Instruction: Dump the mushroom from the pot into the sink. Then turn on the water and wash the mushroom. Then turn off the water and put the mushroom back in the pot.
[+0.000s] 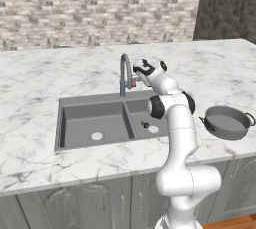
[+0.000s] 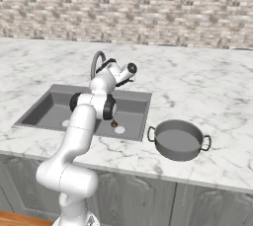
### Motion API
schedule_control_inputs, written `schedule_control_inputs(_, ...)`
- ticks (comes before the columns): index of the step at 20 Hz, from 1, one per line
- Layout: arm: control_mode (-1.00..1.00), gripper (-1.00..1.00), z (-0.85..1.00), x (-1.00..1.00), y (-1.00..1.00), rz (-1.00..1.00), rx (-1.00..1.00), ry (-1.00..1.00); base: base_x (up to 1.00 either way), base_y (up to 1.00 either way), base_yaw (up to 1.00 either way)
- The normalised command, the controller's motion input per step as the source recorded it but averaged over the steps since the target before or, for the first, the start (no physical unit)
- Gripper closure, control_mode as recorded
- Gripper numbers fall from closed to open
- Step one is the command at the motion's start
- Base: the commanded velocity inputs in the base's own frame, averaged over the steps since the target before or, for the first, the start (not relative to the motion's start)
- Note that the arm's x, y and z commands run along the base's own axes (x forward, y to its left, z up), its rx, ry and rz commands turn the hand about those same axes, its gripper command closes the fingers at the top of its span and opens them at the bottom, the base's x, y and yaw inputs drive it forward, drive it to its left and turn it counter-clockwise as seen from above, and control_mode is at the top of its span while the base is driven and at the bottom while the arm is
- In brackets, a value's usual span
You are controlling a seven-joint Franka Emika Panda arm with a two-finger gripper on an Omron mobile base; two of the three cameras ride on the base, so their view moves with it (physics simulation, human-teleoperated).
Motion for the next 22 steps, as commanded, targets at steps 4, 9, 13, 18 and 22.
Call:
schedule_control_inputs(4, -1.00, 1.00, -0.07, 0.08, 0.00, 0.00, 0.00, 0.02, 0.00, 0.00, 0.00)
schedule_control_inputs(9, -1.00, 1.00, -0.01, 0.01, -0.04, 0.00, 0.01, 0.00, 0.00, 0.00, 0.00)
schedule_control_inputs(13, -1.00, 1.00, -0.02, 0.06, -0.16, 0.00, 0.02, 0.02, 0.00, 0.00, 0.00)
schedule_control_inputs(18, -1.00, 1.00, -0.03, 0.00, -0.35, -0.03, 0.06, 0.02, 0.00, 0.00, 0.00)
schedule_control_inputs(22, -1.00, 1.00, -0.07, 0.00, -0.47, -0.09, 0.11, 0.02, 0.00, 0.00, 0.00)
